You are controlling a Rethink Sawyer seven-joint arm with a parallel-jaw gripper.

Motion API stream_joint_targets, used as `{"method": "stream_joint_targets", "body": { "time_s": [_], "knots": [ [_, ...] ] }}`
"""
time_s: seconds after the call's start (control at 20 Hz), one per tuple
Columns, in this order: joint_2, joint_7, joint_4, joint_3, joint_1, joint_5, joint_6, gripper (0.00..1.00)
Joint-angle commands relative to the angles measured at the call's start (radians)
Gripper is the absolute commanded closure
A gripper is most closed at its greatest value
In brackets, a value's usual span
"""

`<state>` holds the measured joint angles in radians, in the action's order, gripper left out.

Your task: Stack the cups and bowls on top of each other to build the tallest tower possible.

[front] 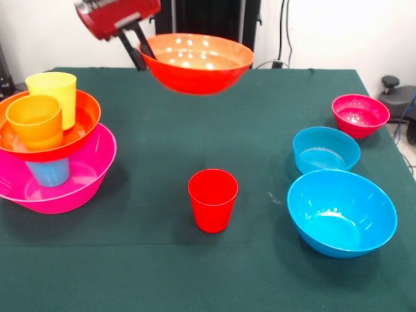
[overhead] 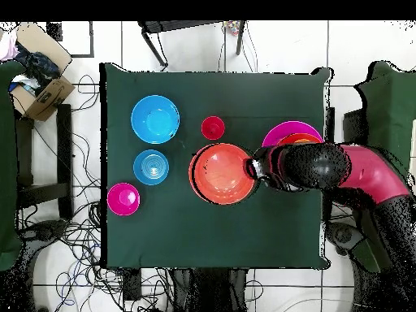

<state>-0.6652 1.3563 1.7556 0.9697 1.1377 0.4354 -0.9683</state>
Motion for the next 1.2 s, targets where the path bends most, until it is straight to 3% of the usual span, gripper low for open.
{"method": "stream_joint_targets", "body": {
  "time_s": [0.05,0.35,0.75,1.2],
  "knots": [
    [-0.033,-0.25,-0.074,0.046,0.006,-0.04,-0.21,1.0],
    [-0.031,-0.301,-0.14,0.055,0.025,-0.021,-0.318,1.0],
    [0.037,-0.433,-0.275,0.022,0.026,0.111,-0.403,1.0],
    [0.111,-0.602,-0.43,0.011,0.018,0.185,-0.486,1.0]
  ]
}}
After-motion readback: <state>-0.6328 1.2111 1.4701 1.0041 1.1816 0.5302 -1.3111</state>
